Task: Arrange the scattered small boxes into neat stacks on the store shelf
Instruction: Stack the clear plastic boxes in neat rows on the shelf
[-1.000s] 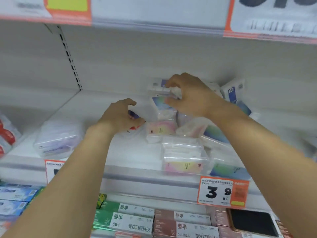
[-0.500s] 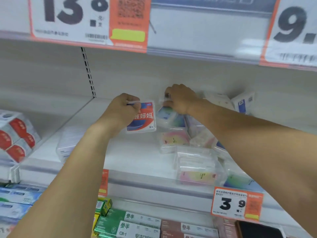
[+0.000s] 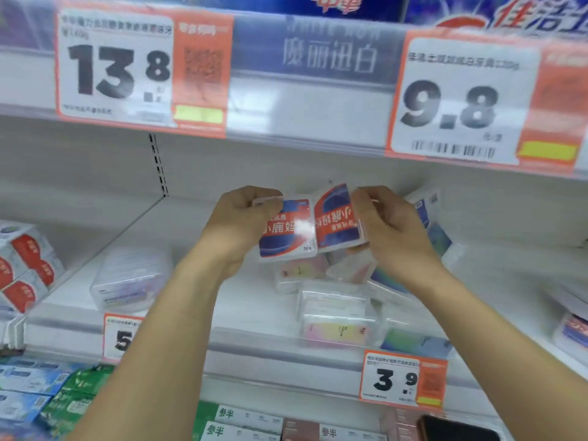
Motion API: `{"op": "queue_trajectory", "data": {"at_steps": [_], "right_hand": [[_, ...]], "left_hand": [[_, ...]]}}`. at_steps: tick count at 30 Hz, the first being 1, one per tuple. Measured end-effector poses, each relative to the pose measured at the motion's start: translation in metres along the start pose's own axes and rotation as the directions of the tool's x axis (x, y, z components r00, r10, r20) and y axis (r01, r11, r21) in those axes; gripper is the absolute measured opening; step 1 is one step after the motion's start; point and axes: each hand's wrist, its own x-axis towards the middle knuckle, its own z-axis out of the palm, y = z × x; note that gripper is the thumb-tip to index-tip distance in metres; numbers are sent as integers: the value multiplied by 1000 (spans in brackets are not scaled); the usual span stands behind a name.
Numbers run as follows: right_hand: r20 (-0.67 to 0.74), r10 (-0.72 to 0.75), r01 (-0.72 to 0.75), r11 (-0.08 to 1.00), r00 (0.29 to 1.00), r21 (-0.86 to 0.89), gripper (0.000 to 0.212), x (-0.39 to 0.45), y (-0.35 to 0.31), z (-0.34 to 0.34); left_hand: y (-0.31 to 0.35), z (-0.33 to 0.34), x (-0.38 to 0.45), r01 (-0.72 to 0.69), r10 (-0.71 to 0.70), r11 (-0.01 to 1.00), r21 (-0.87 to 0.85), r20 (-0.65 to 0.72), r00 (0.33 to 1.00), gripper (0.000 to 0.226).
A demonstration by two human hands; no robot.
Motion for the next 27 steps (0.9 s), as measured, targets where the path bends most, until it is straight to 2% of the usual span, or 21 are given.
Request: {"op": "queue_trajectory", "data": {"at_steps": [2,5,9,12,15,18,21,23,25,27], "right_hand": [[-17,98,-96,987,995,127,14,-17,-1,-18],[-86,119,-105,982,989,155,18,-34,6,-53],[-129,44,-62,988,991,-141,59,-51,22,-93],[-264,-24,-35,976,964,-216,59,-59,39,-123],[-369,-50,-76,944,928,-321,59,-69,57,-165],[-511,-73,-151,912,856,-383,57,-79,71,-203],[-668,-127,-200,898,733,-391,59,-88,81,-235],[-740,-150,-219,901,655,-376,58,-92,87,-254],[-778,-144,-223,912,611,-345,54,-95,97,-271],[-782,-134,-289,880,609,-376,51,-98,109,-285]], "left_hand": [[4,24,-13,-82,82,996,31,14,997,13],[14,62,-31,-166,164,986,29,71,984,11],[21,118,-45,-237,234,971,40,81,969,15],[20,162,-53,-221,220,975,0,117,968,17],[15,215,-65,-237,225,971,32,221,949,27],[7,265,-77,-253,238,967,32,241,941,28],[1,313,-85,-149,146,989,-5,236,961,31],[-2,341,-89,-133,108,989,64,297,949,41],[-9,358,-96,-207,98,956,208,437,894,48],[-20,369,-104,-316,69,884,346,570,818,50]]}}
